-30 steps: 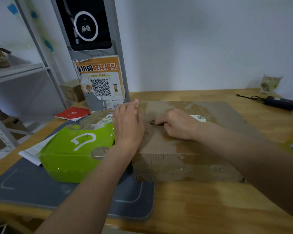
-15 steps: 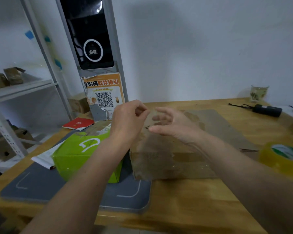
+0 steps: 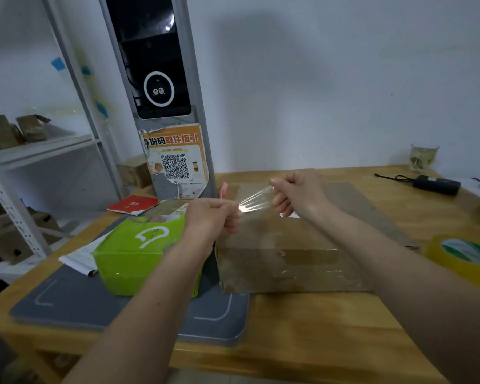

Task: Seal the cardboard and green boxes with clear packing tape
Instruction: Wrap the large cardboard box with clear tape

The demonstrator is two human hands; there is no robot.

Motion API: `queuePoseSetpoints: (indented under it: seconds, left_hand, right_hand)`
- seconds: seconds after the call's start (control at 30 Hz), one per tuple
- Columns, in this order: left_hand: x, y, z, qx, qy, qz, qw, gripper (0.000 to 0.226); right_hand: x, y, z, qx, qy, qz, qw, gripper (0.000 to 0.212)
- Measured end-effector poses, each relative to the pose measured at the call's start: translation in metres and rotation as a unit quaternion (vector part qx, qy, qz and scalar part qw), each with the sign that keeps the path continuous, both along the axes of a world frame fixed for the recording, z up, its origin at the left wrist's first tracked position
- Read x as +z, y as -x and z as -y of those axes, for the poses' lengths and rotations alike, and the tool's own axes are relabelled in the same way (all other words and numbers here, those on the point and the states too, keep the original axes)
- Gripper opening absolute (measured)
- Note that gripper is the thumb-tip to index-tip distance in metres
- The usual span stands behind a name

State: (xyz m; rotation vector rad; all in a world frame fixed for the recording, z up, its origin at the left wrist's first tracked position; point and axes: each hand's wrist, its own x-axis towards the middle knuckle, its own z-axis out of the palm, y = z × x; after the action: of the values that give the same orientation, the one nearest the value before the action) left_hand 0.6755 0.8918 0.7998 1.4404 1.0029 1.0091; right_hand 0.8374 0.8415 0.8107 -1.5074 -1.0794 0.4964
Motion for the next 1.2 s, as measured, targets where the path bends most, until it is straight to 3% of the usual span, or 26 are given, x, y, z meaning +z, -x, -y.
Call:
queuePoseSetpoints:
  seconds: [0.1,0.17,0.27,0.4,0.63,0.87,1.2]
  left_hand:
    - [0.000,-0.006,-0.019,0.015,-0.012,-0.036,0.999,0.022]
    - [-0.004,-0.013,-0.041,0.045,-0.049,-0.109,0.992,0.024]
    - [-0.009,-0.025,-0.067,0.093,-0.166,-0.329,0.925,0.027]
    - [-0.018,-0.039,-0.081,0.095,-0.235,-0.450,0.856,0.035]
    - [-0.026,-0.045,-0.089,0.080,-0.243,-0.546,0.798,0.029]
    - [-0.029,-0.054,-0.082,0.086,-0.308,-0.586,0.745,0.029]
    - [-0.035,-0.059,-0.083,0.102,-0.333,-0.602,0.718,0.026]
  right_hand:
    - [0.007,-0.005,-0.018,-0.055,0.000,0.137,0.989,0.029]
    - [0.005,-0.007,-0.034,-0.064,0.015,0.179,0.982,0.034]
    - [-0.005,-0.011,-0.060,-0.061,0.040,0.199,0.977,0.034]
    - [-0.018,-0.023,-0.089,-0.057,0.067,0.220,0.972,0.027]
    - [-0.040,-0.038,-0.115,-0.020,0.111,0.281,0.953,0.032]
    - [-0.052,-0.045,-0.118,-0.013,0.097,0.321,0.942,0.030]
    - [-0.055,-0.048,-0.120,-0.017,0.091,0.357,0.930,0.026]
